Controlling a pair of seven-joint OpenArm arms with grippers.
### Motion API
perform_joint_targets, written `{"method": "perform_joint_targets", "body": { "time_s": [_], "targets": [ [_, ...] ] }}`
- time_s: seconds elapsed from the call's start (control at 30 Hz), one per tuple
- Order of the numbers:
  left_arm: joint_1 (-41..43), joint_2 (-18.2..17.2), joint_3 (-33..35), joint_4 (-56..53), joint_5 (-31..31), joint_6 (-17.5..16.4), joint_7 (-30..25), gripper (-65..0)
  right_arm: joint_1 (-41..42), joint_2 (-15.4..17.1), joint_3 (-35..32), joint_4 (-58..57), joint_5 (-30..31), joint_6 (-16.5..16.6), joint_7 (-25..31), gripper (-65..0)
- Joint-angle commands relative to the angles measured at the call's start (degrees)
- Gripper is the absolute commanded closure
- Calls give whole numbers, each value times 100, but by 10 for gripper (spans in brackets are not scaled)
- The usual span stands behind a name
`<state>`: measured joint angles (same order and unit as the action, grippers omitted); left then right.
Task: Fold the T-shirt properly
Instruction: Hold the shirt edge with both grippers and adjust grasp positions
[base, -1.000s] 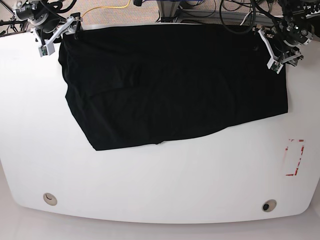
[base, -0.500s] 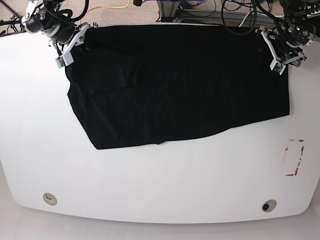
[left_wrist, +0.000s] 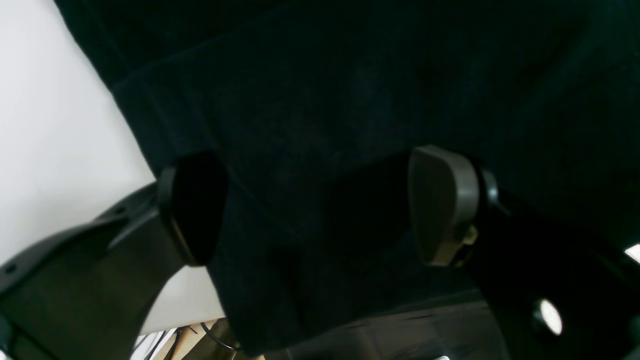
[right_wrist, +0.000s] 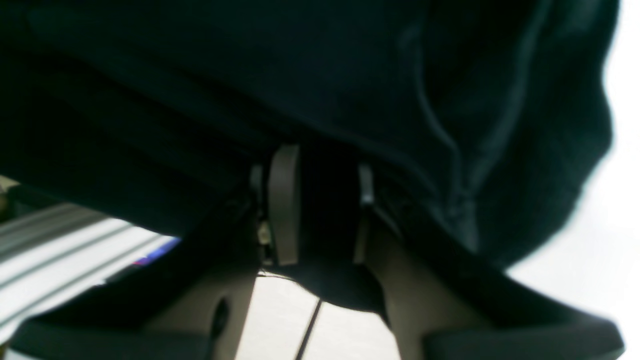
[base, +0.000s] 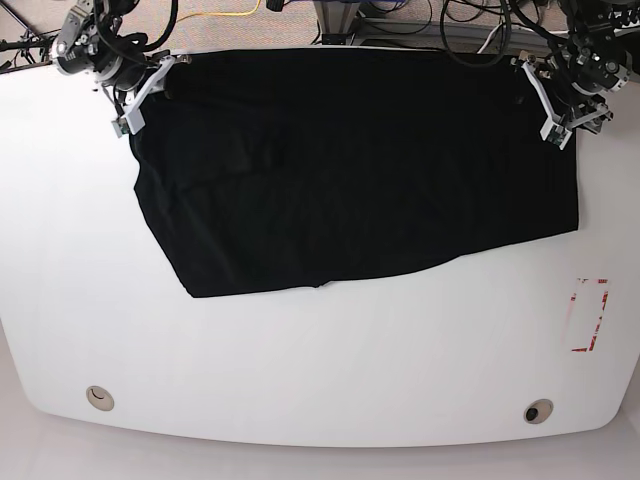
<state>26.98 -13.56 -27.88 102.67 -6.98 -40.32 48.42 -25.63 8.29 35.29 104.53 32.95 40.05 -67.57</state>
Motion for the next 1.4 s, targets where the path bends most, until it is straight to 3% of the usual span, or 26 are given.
{"method": "perform_joint_targets", "body": {
  "time_s": [0.0,0.37,0.9,1.13,1.37],
  "targets": [
    [49,-55,-30,5,210,32,164,-517,-149,177,45,66,-99,-5,10,-147],
    [-39,-72,-30,-346,202,32,155,-517,-536,608,660,74,-29,-5,19,-151],
    [-109,-72,-30,-346,202,32,155,-517,-694,740,669,769,-99,-5,19,-147],
    [-118,-72,-30,-346,202,32,155,-517,-448,1021,651,848,-513,-5,-17,-152],
    [-118,-72,-30,-346,202,32,155,-517,-352,1144,511,848,-530,-5,-439,-152]
  ]
}}
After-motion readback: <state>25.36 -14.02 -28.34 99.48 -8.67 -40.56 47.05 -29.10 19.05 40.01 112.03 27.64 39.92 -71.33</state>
